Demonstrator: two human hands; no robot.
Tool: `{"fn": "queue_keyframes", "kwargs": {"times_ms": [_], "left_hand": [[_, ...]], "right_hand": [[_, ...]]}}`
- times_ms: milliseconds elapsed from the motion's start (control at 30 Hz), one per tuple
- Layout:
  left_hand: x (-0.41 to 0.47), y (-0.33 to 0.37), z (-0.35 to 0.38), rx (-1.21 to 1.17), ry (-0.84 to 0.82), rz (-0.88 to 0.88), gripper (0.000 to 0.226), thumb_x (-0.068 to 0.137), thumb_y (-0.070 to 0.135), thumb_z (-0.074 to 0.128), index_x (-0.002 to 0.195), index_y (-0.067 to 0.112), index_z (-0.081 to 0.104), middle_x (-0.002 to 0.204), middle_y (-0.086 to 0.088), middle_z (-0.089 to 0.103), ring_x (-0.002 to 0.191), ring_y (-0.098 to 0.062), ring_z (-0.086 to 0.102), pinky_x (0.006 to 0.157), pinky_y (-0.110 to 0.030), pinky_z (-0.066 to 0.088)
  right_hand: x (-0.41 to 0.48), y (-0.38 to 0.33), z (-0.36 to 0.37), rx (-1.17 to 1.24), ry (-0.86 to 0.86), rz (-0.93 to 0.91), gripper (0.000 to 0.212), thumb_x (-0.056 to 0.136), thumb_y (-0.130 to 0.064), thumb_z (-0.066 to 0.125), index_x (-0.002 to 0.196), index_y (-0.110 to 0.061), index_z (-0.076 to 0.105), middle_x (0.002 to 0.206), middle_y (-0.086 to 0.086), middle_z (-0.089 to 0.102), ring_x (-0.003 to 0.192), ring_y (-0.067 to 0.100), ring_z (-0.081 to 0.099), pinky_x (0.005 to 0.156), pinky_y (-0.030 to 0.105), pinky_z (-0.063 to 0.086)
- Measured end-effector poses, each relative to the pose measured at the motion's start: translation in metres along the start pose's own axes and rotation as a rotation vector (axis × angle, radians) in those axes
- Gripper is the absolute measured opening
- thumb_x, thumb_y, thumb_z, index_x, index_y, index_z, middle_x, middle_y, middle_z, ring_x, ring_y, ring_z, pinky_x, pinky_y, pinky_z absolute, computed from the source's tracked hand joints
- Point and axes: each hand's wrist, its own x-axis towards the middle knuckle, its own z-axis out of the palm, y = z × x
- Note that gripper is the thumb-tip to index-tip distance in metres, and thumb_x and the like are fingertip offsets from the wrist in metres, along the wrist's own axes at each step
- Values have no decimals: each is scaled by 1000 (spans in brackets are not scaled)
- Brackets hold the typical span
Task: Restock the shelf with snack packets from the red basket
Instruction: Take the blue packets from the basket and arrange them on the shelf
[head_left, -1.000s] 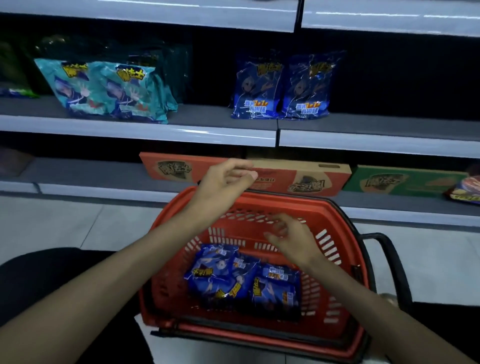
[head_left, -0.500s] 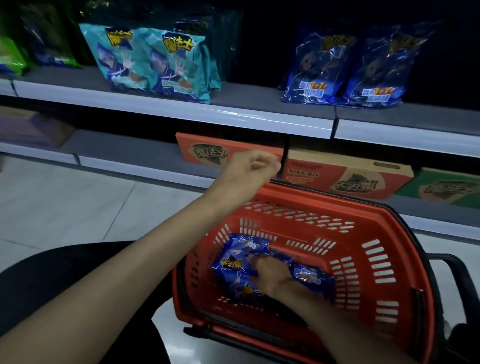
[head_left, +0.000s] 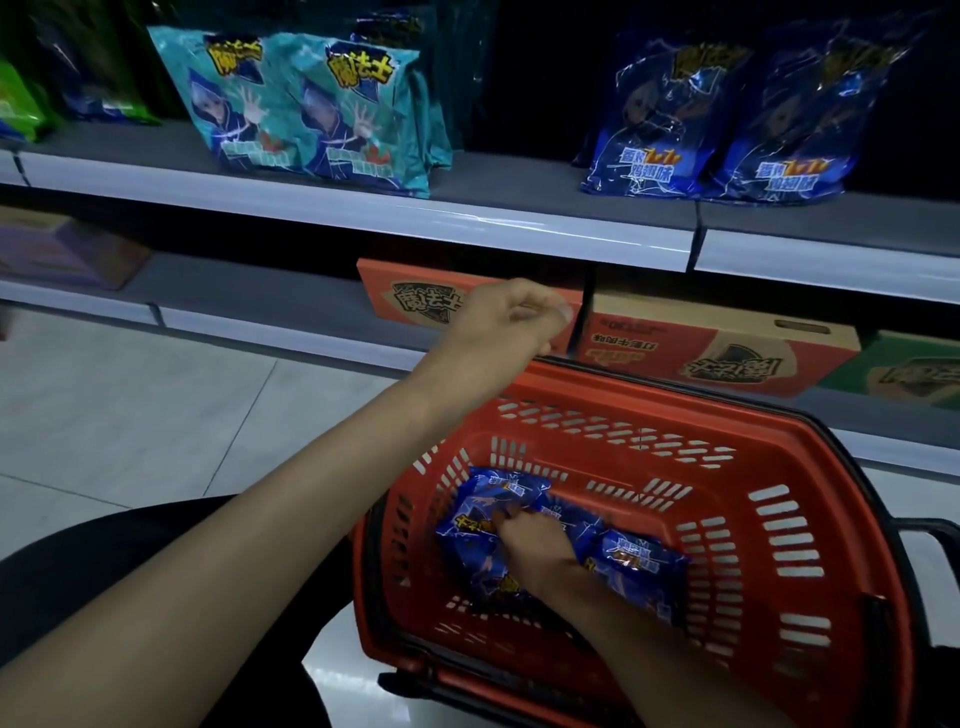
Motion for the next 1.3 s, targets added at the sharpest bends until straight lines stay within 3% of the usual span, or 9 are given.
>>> {"fn": "queue_keyframes", "kwargs": {"times_ms": [167,300,433,600,733,833,967,1167,1300], "left_hand": [[-1,0,3,1,5,8,19,102,29,64,117,20,72,115,-1,74,99,-12,74,97,-31,57],[-3,1,8,-8,20,27,18,103,25,63,116,17,72,114,-5,75,101,-17,74,94,-30,56],[-6,2,13,7,48,47,20,102,21,64,118,13,72,112,-10,76,102,-23,74,86,-23,56],[-12,-6,21,25,57,77,18,101,19,65,116,13,73,109,-11,76,105,-24,72,88,-29,54],[-19,-15,27,42,100,139,12,102,21,62,110,22,72,103,3,75,104,-17,71,95,-31,53],[-28,-17,31,62,152,199,14,104,29,59,114,30,69,107,13,73,105,-4,68,97,-30,53],[-50,-10,42,182,212,299,29,105,40,55,130,28,64,115,19,67,105,12,60,90,-18,50],[-66,-17,64,619,63,364,87,79,85,46,154,41,36,152,17,45,135,-3,46,112,-37,41],[-63,-36,77,870,4,487,101,76,90,52,158,37,24,157,15,34,142,-6,37,121,-39,35]], "right_hand": [[-12,4,-17,19,96,1,51,93,5,56,142,-8,48,127,15,65,104,38,68,70,39,38],[-27,15,-37,125,213,101,17,102,-11,56,116,-15,64,102,8,73,88,31,70,64,36,41],[-55,29,-65,395,328,177,12,102,-27,60,97,-24,71,83,-3,74,78,19,70,64,34,45],[-103,51,-111,801,343,223,13,94,-26,76,82,-32,73,85,-15,76,84,1,70,79,28,57],[-151,60,-161,1300,306,325,9,90,-14,80,88,-7,74,91,4,77,81,18,74,62,31,61],[-187,62,-192,1432,321,341,17,92,-12,75,98,3,72,101,17,78,90,31,77,60,31,62],[-217,68,-208,1533,329,348,21,96,-18,71,108,-2,71,100,9,81,93,24,79,69,29,64],[-232,79,-211,1727,347,387,25,96,-21,69,114,-3,69,104,11,80,98,23,78,66,25,63],[-233,82,-213,1796,363,379,26,96,-21,69,116,-5,71,106,9,80,98,20,78,70,25,62]]}}
